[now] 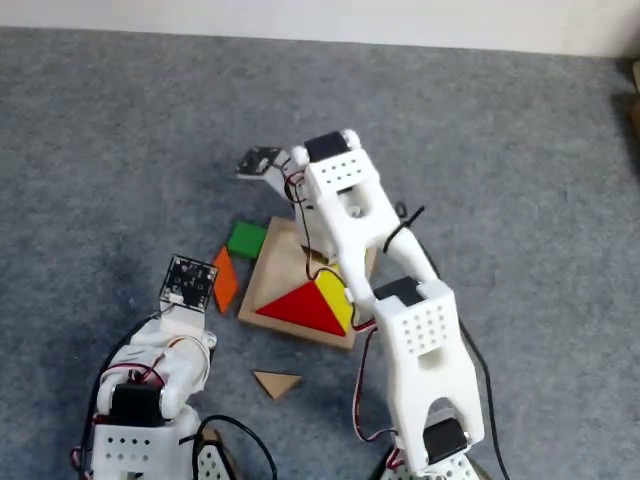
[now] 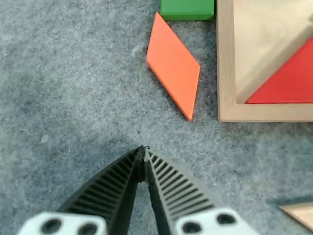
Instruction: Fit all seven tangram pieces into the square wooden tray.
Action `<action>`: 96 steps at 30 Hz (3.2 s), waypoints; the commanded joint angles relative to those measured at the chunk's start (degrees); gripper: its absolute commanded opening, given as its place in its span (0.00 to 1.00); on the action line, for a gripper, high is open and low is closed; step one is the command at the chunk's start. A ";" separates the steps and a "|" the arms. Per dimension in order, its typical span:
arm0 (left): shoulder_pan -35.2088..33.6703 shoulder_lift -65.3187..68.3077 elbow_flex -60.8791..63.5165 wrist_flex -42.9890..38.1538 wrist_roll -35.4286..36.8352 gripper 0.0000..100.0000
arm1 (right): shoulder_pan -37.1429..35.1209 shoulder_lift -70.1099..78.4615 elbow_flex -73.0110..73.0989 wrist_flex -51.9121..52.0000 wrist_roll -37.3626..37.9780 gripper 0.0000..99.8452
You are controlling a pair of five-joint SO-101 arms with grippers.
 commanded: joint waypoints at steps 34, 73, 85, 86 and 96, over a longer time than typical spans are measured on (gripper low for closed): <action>-0.75 -3.03 1.19 0.35 -0.44 0.01 | -0.13 3.82 -6.55 0.84 -9.93 0.02; -0.75 -3.03 1.19 0.35 -0.44 0.01 | -16.31 12.26 -22.20 -6.29 -18.46 0.32; -0.75 -3.03 1.19 0.35 -0.44 0.01 | -16.31 13.41 -21.76 -11.56 -18.11 0.32; -0.75 -3.03 1.19 0.35 -0.44 0.01 | -16.48 13.41 -21.76 -11.56 -18.11 0.32; -0.75 -3.03 1.19 0.35 -0.44 0.01 | -17.63 13.67 -21.32 -10.86 -15.21 0.32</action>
